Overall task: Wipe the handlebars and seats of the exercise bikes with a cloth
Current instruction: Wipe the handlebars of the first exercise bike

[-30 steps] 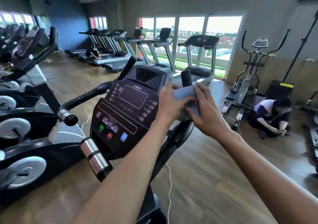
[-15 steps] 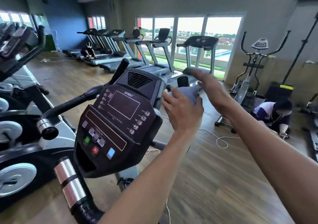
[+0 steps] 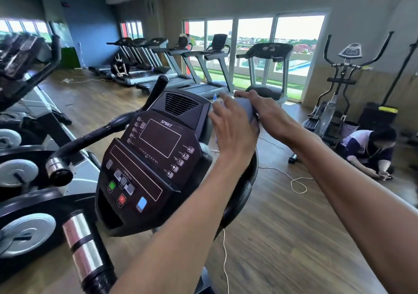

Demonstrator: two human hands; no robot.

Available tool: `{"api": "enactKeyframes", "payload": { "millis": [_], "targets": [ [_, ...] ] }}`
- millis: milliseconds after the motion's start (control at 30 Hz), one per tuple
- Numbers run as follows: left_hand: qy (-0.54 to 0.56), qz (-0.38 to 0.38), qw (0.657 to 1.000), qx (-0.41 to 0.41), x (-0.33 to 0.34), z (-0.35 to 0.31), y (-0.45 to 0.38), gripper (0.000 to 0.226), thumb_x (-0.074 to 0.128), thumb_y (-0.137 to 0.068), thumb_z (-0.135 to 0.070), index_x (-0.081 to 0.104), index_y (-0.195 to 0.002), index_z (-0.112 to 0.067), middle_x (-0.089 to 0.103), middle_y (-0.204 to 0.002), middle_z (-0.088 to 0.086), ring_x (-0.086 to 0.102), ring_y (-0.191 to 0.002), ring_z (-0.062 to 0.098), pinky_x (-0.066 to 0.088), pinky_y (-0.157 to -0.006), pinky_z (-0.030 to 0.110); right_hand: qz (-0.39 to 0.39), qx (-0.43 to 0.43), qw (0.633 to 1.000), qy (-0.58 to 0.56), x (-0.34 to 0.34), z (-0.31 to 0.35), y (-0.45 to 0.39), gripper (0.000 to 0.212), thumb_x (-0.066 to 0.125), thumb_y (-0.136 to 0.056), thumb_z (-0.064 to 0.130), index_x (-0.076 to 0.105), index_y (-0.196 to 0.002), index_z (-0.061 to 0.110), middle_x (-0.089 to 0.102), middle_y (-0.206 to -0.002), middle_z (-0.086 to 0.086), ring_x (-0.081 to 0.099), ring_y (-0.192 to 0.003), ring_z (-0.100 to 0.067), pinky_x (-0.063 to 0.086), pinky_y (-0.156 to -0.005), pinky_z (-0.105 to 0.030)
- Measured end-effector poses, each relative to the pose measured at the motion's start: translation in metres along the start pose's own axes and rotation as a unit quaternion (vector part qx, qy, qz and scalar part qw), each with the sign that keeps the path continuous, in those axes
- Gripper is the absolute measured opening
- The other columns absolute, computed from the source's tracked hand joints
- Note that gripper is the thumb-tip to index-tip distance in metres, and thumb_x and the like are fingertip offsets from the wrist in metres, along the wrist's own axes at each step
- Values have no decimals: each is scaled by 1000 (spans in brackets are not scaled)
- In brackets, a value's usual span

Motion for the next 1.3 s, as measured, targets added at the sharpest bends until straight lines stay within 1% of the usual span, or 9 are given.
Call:
{"api": "enactKeyframes", "payload": {
  "millis": [233, 433, 567, 667, 800, 933, 1067, 1200, 1300],
  "targets": [
    [-193, 45, 979, 45, 21, 1, 35, 93, 65, -93, -43, 20, -154, 12, 33, -152, 29, 44, -125, 37, 35, -106, 41, 4, -10, 999, 36, 8, -5, 7, 50, 24, -111, 48, 38, -157, 34, 40, -159, 14, 34, -145, -2, 22, -123, -30],
    [-249, 104, 957, 109, 26, 2, 69, 75, 92, -58, -43, 69, -110, 5, 67, -101, 16, 60, -83, 27, 52, -70, 33, 17, -40, 990, 131, 17, -8, 10, 60, 18, -108, 54, 7, -163, 34, 7, -169, 16, 1, -155, 1, 5, -128, -31],
    [-138, 115, 982, 58, 23, 3, 55, 95, 74, -88, -44, 29, -151, 13, 43, -147, 28, 48, -123, 38, 42, -107, 45, 44, -54, 978, 199, 13, -1, 17, 55, 18, -110, 44, 5, -163, 32, 1, -168, 18, -4, -154, 1, 2, -128, -29],
    [-84, 184, 976, 79, 17, 6, 58, 74, 65, -96, -35, 34, -150, 6, 42, -143, 20, 41, -128, 37, 33, -108, 41, 68, -65, 963, 251, 14, -4, 37, 54, 16, -110, 45, 8, -162, 35, -6, -165, 27, -7, -154, 2, -4, -120, -13],
    [-113, 281, 952, 56, -11, 40, 59, 25, 67, -85, -28, 51, -99, -14, 53, -116, 14, 57, -109, 36, 44, -83, 35, 70, -36, 968, 239, 8, -3, 56, 56, 14, -107, 51, 22, -160, 36, 3, -163, 32, -5, -152, 6, -3, -115, -9],
    [-125, 294, 943, 90, -13, 34, 94, 41, 59, -94, -53, 63, -102, -13, 54, -117, 12, 46, -123, 33, 39, -104, 42, 60, -2, 976, 210, 16, -2, 60, 55, 17, -109, 48, 24, -161, 32, 5, -164, 26, -2, -153, 3, 1, -122, -20],
    [-190, 182, 957, 119, 21, 14, 90, 94, 10, -82, -75, 70, -113, -10, 60, -112, 11, 52, -107, 31, 39, -89, 42, 34, 22, 988, 151, 21, -6, 66, 54, 19, -110, 46, 25, -161, 28, 5, -164, 27, 1, -154, 2, 3, -126, -25],
    [-186, 199, 955, 117, 14, 10, 84, 67, 64, -82, -58, 69, -111, 3, 63, -104, 18, 60, -95, 34, 50, -81, 40, 27, 18, 990, 136, 27, -10, 66, 55, 17, -110, 48, 19, -162, 30, 1, -165, 27, -2, -155, 1, 1, -126, -25],
    [-162, 193, 957, 145, -4, 16, 105, 70, 74, -82, -48, 60, -124, 6, 63, -115, 19, 60, -104, 35, 52, -85, 40, 23, 17, 991, 131, 33, -12, 69, 53, 18, -111, 43, 15, -163, 29, -2, -167, 23, -5, -155, 0, -1, -123, -19]
  ]
}}
Point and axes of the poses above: each hand's wrist, its own y-axis away from the middle knuckle, its own x-axis out of the palm, z = x × y, the point moved 10 cm from there along -y, towards the middle knuckle
